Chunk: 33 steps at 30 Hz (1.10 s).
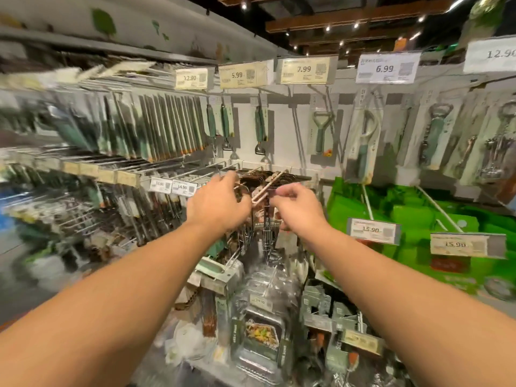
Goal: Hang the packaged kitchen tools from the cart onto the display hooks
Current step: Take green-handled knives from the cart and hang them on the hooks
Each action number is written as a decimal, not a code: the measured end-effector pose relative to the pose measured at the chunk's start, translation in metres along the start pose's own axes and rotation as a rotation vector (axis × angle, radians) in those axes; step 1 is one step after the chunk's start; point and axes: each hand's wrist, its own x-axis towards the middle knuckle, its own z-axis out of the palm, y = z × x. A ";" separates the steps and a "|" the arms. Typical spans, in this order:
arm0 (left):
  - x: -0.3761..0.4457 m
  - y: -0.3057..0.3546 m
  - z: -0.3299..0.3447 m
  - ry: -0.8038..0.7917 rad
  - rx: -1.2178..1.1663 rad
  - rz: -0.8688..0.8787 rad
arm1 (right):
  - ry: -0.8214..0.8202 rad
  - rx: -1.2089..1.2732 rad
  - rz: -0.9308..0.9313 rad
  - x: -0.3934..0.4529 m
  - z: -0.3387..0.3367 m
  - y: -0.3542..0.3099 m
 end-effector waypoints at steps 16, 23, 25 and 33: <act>-0.242 -0.298 -0.092 -0.006 0.170 -0.702 | -0.791 -0.050 -0.132 -0.160 0.310 -0.034; -0.367 -0.443 -0.110 -0.047 0.110 -0.975 | -1.059 -0.150 -0.207 -0.262 0.484 -0.042; -0.400 -0.481 -0.104 -0.077 0.073 -1.031 | -1.126 -0.202 -0.195 -0.289 0.529 -0.039; -0.478 -0.594 -0.050 -0.239 -0.073 -1.107 | -1.312 -0.397 -0.122 -0.349 0.647 0.023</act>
